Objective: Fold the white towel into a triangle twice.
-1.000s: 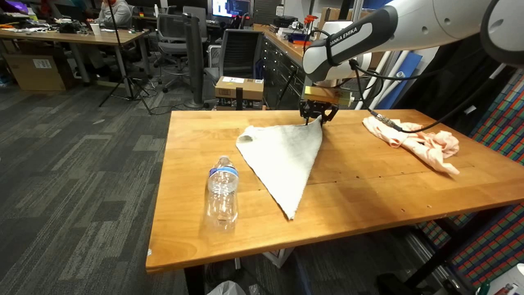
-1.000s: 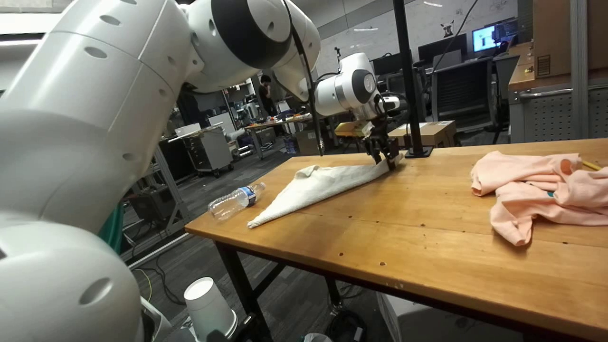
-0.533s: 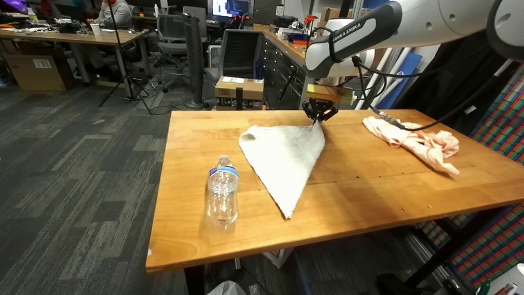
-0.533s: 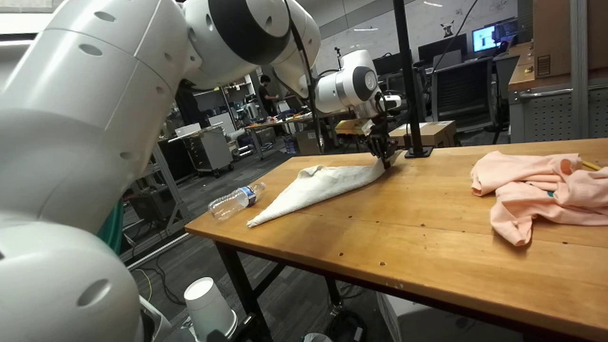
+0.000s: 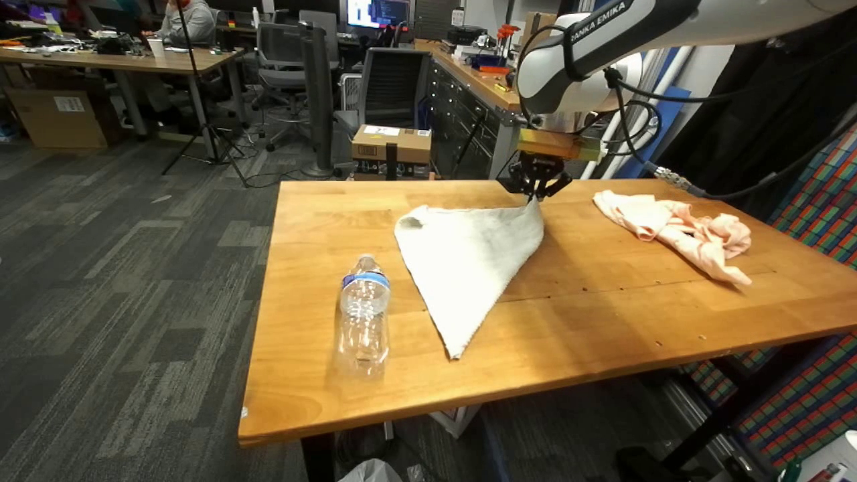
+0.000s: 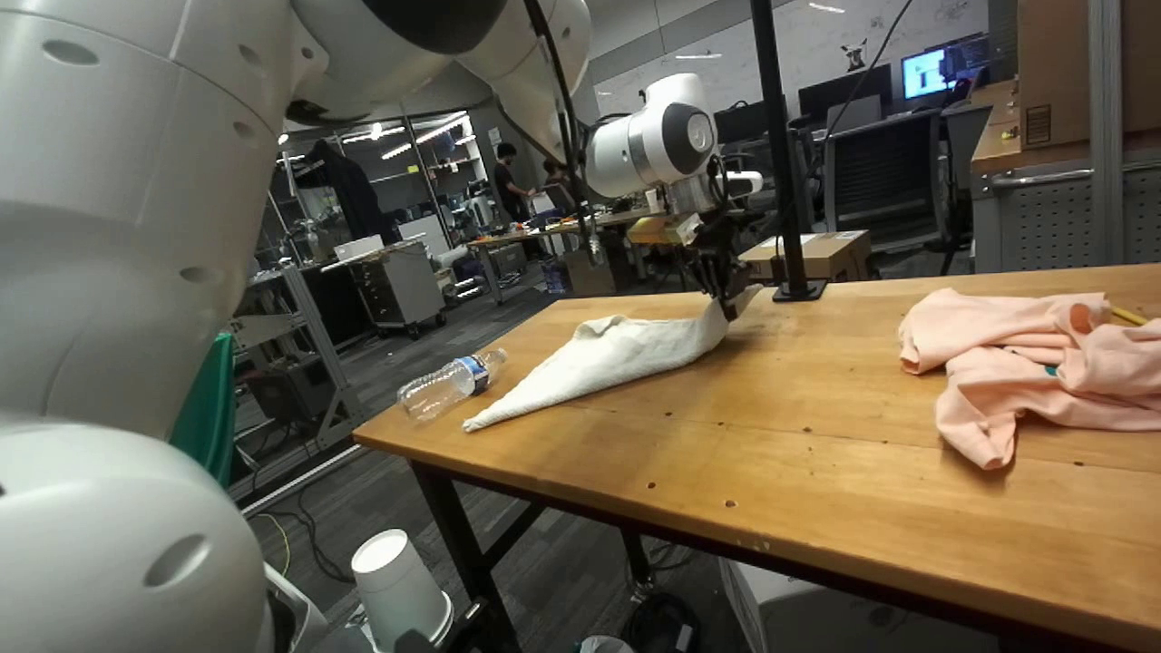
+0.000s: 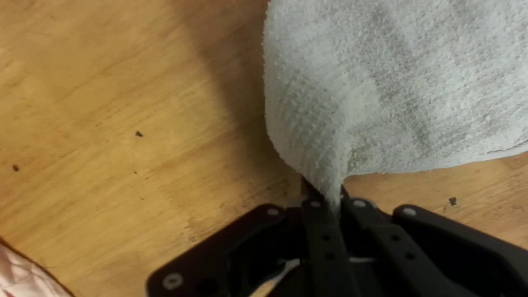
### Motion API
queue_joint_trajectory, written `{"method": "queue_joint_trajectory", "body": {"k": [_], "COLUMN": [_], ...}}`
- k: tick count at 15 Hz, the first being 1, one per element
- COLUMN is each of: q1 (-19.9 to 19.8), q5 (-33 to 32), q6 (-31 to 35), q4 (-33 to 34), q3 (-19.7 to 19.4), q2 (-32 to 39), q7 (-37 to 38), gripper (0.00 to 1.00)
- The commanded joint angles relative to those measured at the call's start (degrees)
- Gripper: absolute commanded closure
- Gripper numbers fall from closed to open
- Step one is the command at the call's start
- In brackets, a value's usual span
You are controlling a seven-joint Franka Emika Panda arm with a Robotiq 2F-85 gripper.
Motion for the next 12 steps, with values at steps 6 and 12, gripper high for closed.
{"method": "queue_joint_trajectory", "body": {"k": [6, 12], "q1": [6.8, 9.5], "q5": [-8.9, -15.0], "q6": [0.8, -3.4], "q4": [-11.7, -18.6], "q3": [0.2, 4.0], "q2": [-16.6, -24.6], "q7": [6.9, 15.6], "gripper": [0.99, 0.99]}}
